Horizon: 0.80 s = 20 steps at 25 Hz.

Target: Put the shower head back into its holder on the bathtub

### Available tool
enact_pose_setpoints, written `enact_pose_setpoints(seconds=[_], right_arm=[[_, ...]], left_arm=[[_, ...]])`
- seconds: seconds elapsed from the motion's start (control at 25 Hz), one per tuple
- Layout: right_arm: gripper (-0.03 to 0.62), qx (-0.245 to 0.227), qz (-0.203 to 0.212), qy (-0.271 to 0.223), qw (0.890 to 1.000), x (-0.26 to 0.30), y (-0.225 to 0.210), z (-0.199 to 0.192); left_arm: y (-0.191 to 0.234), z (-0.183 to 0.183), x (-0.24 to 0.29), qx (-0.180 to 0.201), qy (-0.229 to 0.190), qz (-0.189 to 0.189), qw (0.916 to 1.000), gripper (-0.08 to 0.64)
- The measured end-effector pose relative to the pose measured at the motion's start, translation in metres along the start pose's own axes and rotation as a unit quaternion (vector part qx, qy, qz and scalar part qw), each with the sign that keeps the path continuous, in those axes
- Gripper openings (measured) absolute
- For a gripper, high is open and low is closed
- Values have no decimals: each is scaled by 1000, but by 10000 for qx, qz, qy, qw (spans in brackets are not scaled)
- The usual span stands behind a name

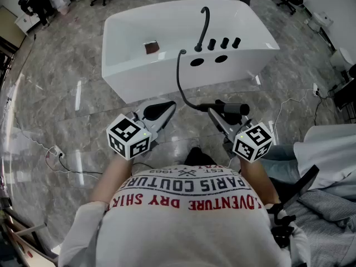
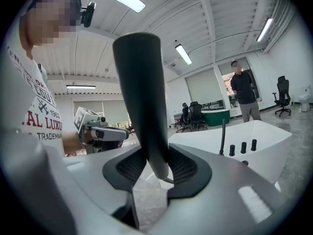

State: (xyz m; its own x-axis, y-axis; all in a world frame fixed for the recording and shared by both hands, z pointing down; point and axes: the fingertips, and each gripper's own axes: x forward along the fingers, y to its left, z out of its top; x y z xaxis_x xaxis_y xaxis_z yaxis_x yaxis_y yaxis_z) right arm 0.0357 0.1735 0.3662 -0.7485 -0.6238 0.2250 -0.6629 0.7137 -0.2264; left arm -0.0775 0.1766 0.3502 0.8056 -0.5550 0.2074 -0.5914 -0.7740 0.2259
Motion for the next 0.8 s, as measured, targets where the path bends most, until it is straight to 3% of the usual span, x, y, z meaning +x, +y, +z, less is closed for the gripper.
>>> enact_pose_setpoints(seconds=[0.8], right_arm=[[138,-25,-14,32,10000,4,-1,-1]], left_arm=[[5,-4,-4,-95,-65,58,9999,2]])
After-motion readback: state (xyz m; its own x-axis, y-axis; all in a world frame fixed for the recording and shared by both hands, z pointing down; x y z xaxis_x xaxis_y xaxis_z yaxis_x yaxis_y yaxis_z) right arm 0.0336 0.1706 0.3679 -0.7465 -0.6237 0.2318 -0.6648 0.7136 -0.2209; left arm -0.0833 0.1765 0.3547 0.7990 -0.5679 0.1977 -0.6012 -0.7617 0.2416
